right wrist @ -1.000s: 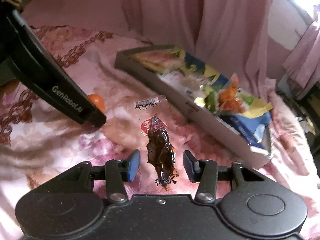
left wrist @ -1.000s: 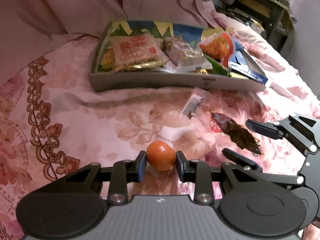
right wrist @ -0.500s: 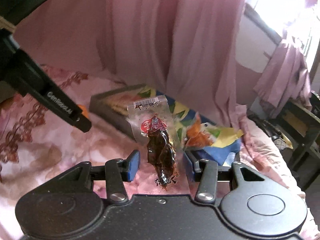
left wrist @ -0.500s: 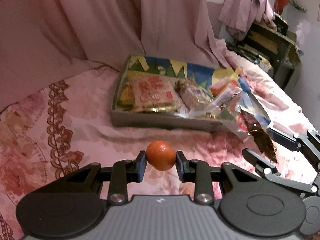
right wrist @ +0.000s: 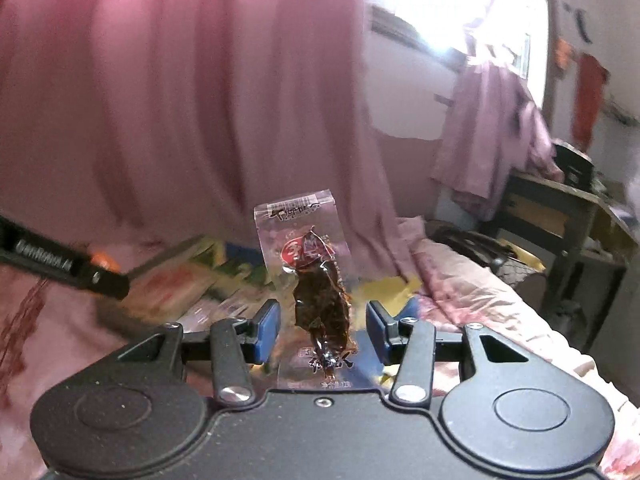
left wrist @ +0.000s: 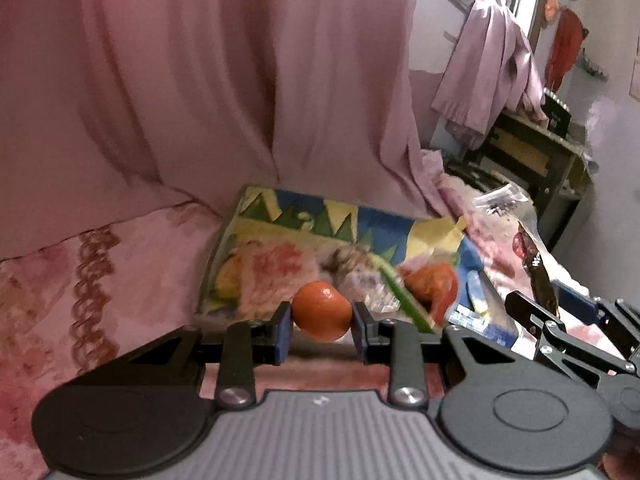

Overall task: Organize snacks
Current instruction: 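Lift the orange fruit and brown snack and carry both over the box, then lower both items into the box and open both grippers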

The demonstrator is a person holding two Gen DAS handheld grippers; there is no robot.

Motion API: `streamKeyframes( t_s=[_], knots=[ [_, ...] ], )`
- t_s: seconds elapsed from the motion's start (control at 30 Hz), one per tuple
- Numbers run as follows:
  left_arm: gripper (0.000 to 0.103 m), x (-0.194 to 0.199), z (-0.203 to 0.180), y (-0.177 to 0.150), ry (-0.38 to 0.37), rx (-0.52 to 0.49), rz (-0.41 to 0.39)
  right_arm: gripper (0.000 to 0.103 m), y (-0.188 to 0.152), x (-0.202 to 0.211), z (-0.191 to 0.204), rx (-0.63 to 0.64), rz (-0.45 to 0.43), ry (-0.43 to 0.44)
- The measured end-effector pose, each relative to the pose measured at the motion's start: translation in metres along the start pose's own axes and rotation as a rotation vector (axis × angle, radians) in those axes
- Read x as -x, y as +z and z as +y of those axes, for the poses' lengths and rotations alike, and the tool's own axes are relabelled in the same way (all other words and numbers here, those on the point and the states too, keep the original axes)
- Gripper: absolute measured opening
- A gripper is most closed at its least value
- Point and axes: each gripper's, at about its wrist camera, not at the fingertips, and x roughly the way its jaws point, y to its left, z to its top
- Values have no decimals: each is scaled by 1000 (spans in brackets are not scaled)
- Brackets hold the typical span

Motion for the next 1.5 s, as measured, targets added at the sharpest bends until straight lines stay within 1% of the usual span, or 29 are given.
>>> streamKeyframes(
  t_s=[0.13,0.27,0.33,0.47,0.57,0.67,0.83,1.03,1.33,1.5],
  knots=[
    [34,-21,-14,17,-6,-11,-47,49,6,-17,-17,-66,-4,-39],
    [35,-40,-23,26,-31,-21,-75,49,5,-35,-31,-133,25,-48],
    [35,-50,-23,25,-40,-33,-74,49,4,-45,-35,-167,51,-48],
    [35,-67,-18,21,-29,-57,-57,49,0,-62,-43,-241,105,-53],
    [35,-77,-13,19,-34,-37,-28,49,-4,-73,-46,-275,144,-66],
    [35,-83,-10,17,-37,-33,-3,49,-9,-79,-44,-268,164,-75],
    [34,-90,-11,12,-18,-54,37,49,-15,-85,-44,-264,185,-81],
    [34,-89,-12,13,-16,-60,51,49,-19,-88,-43,-259,208,-81],
    [35,-89,-16,11,-12,-105,57,49,-22,-90,-43,-261,228,-81],
    [35,-89,-15,12,-18,-94,60,49,-25,-92,-42,-261,242,-75]
  ],
)
